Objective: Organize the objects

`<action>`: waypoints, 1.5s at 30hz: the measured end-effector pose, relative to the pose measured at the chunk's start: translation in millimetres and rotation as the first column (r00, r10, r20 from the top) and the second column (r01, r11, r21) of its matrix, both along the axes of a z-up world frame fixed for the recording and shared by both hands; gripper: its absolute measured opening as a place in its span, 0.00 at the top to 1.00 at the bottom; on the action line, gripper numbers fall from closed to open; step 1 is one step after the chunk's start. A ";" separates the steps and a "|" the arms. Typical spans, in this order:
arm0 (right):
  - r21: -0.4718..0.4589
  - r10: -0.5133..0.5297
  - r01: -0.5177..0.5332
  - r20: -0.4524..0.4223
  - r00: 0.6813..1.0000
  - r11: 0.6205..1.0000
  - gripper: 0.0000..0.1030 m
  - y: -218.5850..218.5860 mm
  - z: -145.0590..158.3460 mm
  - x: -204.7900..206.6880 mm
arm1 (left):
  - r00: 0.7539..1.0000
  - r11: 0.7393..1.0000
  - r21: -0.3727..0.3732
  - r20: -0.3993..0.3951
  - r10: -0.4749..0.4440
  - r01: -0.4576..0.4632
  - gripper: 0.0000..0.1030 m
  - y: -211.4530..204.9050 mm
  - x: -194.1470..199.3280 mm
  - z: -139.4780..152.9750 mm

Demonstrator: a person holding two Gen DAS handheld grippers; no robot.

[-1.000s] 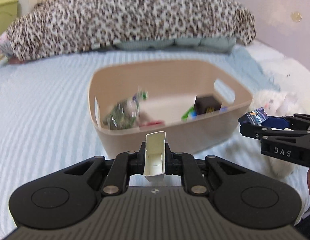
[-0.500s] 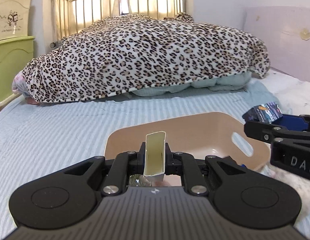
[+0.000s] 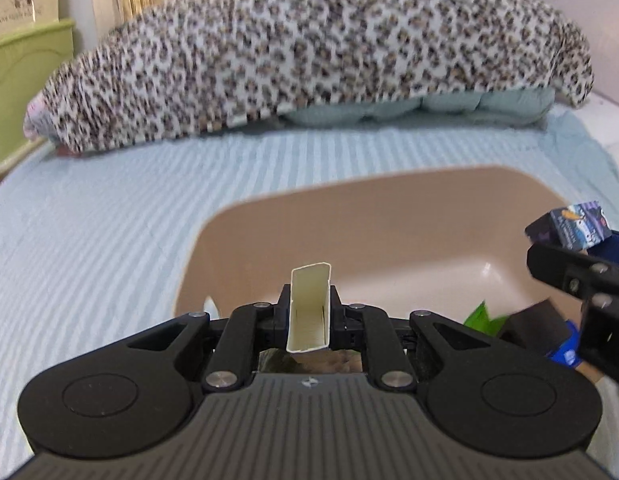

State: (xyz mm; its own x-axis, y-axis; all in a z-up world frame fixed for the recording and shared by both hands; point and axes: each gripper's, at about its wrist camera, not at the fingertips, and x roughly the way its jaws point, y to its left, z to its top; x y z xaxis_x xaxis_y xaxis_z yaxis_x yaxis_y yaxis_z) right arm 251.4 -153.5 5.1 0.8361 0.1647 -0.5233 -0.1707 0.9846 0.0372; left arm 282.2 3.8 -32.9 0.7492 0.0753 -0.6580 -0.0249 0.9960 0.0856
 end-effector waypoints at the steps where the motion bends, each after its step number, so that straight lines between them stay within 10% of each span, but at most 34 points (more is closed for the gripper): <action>1: 0.007 -0.003 0.003 -0.014 1.000 1.000 0.56 -0.7 -2.5 3.3 | 1.000 1.000 -0.002 -0.019 0.004 -0.004 0.84 1.8 0.5 -3.6; 6: -0.005 -0.015 0.015 -0.064 0.998 1.000 0.55 -0.5 -16.1 14.2 | 0.999 1.000 0.010 -0.051 -0.007 0.008 0.83 4.6 -0.3 -12.0; 13: -0.010 -0.013 0.012 -0.080 0.997 1.000 0.29 -3.1 -18.3 11.4 | 0.999 1.000 -0.007 -0.034 -0.004 0.004 0.12 7.1 -11.1 -1.2; 22: -0.026 -0.036 0.035 -0.059 0.998 0.999 0.07 -8.8 3.3 -9.5 | 1.000 0.998 -0.059 -0.023 0.013 -0.014 0.11 13.4 -28.2 19.2; 45: 0.026 -0.044 0.046 -0.077 0.996 0.999 0.05 -27.1 29.2 -86.7 | 0.999 0.996 -0.084 0.035 0.041 -0.038 0.11 16.4 -121.9 62.0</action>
